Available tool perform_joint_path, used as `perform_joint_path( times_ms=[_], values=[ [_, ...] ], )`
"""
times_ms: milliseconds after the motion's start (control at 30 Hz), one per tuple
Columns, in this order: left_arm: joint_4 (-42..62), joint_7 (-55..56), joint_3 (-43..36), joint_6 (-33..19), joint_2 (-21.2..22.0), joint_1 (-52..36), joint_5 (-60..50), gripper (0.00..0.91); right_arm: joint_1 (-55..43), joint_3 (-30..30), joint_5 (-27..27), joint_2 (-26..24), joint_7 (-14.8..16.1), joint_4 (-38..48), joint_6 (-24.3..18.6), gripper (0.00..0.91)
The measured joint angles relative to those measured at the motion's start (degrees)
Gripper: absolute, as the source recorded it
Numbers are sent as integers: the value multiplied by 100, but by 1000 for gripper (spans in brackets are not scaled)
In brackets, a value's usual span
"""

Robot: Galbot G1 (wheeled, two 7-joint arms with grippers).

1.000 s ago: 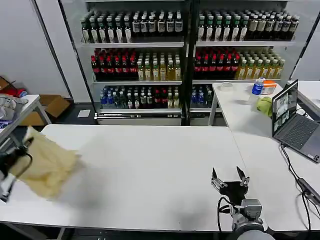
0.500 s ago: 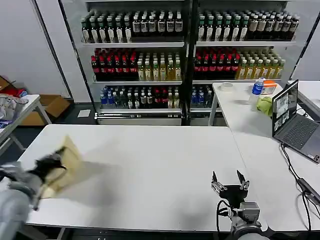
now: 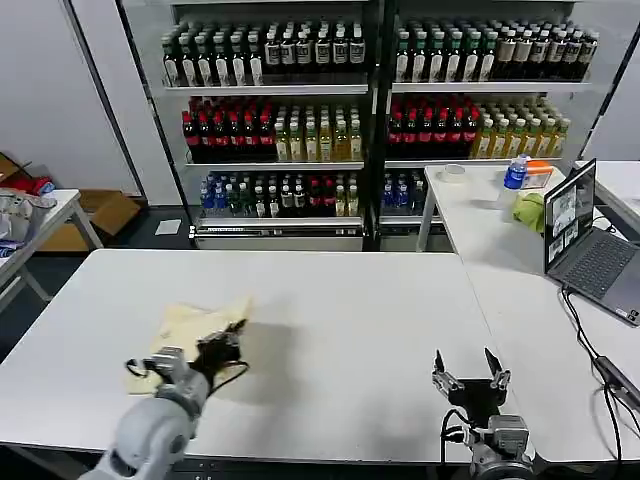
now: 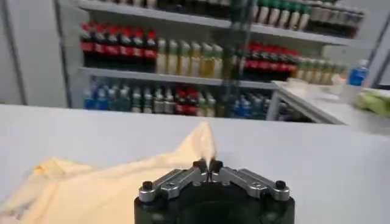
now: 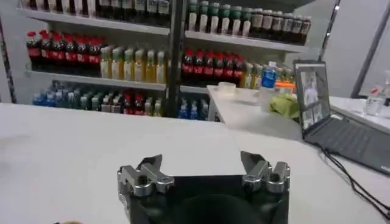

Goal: Fold and organize the clothes.

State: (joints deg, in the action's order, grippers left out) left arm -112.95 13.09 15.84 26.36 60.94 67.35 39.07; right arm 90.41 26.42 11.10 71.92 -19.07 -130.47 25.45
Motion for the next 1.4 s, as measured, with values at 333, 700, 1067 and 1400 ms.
perform_joint_path(
  times_ms=[333, 700, 1067, 1400],
  values=[
    [475, 204, -974, -51, 804, -590, -340, 20, 50, 87, -3, -47, 26, -53, -2, 907],
    [1046, 216, -1420, -259, 1581, -1117, -435, 907, -47, 74, 61, -120, 56, -44, -22, 907],
    [706, 63, -1557, -630, 1881, -897, 364, 907, -216, -48, 168, -143, 236, 50, -247, 907],
    [100, -171, -663, -916, 1512, -335, 83, 907, -447, -219, 257, -170, 418, 233, -636, 907]
  ],
)
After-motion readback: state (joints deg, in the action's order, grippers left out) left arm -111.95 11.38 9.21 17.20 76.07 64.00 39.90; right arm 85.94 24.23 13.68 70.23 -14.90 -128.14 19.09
